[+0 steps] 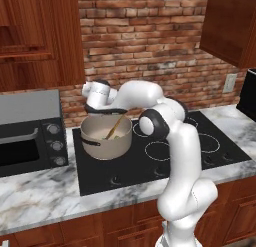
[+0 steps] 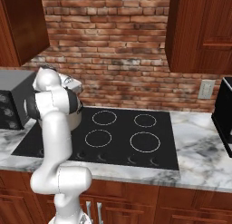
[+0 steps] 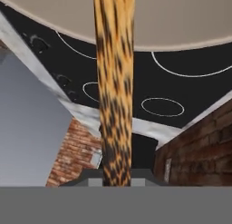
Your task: Put the eggplant and lemon wedge in the pot. Retrieve the spatula and lightly stir the vegetables in the pot.
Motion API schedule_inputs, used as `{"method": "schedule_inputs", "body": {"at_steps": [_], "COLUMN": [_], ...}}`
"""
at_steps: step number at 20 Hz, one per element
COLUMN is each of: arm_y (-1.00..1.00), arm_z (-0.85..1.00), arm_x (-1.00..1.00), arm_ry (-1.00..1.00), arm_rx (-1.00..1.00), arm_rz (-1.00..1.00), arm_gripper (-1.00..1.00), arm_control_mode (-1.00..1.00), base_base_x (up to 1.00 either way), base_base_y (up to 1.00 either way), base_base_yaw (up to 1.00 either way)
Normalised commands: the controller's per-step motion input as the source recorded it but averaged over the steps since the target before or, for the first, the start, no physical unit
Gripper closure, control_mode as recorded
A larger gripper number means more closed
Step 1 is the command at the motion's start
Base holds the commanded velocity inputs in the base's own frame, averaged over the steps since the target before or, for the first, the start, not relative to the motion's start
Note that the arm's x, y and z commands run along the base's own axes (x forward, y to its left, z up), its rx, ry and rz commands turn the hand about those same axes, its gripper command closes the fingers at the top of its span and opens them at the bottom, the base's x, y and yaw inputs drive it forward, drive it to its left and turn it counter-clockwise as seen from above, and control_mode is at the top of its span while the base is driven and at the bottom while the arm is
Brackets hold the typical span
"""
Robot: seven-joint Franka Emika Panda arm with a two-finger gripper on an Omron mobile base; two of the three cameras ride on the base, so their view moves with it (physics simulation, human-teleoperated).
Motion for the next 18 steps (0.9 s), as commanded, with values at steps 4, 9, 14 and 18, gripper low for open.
{"method": "schedule_inputs", "body": {"at_steps": [4,9,14,18], "arm_y": [0.20,0.16,-0.30,-0.50], "arm_z": [-0.08,0.10,0.10,-0.01], "arm_x": [0.58,0.92,0.19,-0.42], "arm_ry": [0.14,-0.01,-0.02,0.12], "arm_rx": [-0.09,-0.04,0.02,0.07], "arm_rz": [0.01,0.00,0.01,0.01], "arm_gripper": [1.00,1.00,1.00,1.00], "arm_control_mode": [-1.00,-1.00,-1.00,-1.00], "base_base_x": [0.00,0.00,0.00,0.00], "base_base_y": [0.00,0.00,0.00,0.00], "base_base_yaw": [0.00,0.00,0.00,0.00]}}
